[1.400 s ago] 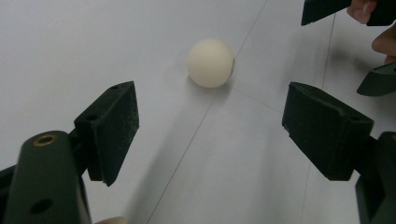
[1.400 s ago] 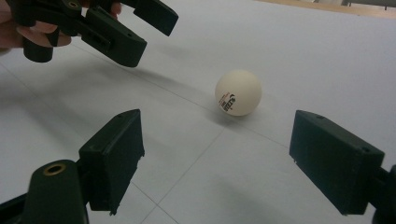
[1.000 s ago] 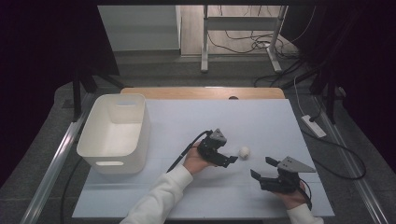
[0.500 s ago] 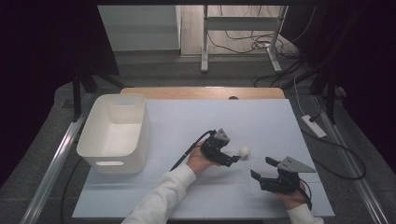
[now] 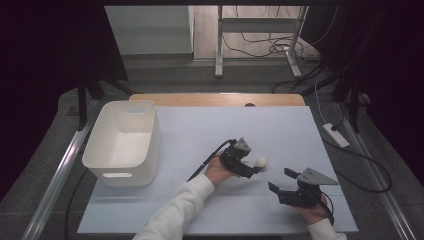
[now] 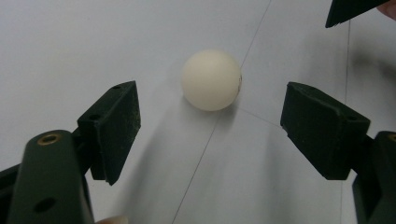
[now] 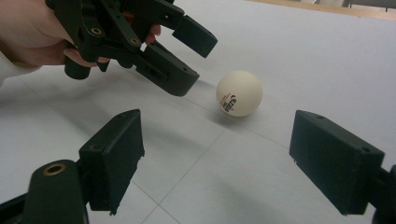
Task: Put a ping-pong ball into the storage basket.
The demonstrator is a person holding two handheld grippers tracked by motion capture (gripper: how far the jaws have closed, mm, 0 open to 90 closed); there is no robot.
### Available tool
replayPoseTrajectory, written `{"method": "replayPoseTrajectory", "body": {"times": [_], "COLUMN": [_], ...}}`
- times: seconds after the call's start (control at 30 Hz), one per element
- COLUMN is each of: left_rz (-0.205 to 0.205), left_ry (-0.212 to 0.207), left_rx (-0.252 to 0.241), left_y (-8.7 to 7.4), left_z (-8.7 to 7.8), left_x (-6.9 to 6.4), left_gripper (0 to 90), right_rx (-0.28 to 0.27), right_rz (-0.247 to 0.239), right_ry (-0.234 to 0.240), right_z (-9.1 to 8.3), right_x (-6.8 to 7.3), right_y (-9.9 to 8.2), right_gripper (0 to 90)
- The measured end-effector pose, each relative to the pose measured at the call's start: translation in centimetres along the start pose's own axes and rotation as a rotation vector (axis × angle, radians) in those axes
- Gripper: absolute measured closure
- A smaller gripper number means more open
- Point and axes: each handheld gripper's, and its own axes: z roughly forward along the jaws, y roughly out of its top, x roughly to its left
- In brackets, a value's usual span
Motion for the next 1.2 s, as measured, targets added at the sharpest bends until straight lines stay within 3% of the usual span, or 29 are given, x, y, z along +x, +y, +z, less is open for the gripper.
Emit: {"method": "replayPoseTrajectory", "body": {"times": [1.2], "left_rz": [-0.028], "left_ry": [-0.020], "left_rx": [0.055], "left_y": [1.2], "left_z": [3.6], "left_x": [0.6], "left_gripper": [18.6], "right_rx": [0.002], "right_rz": [0.001], "right_ry": [0.004], "right_z": [0.0], "right_x": [0.0], "right_y": [0.0], "right_gripper": [17.9]}}
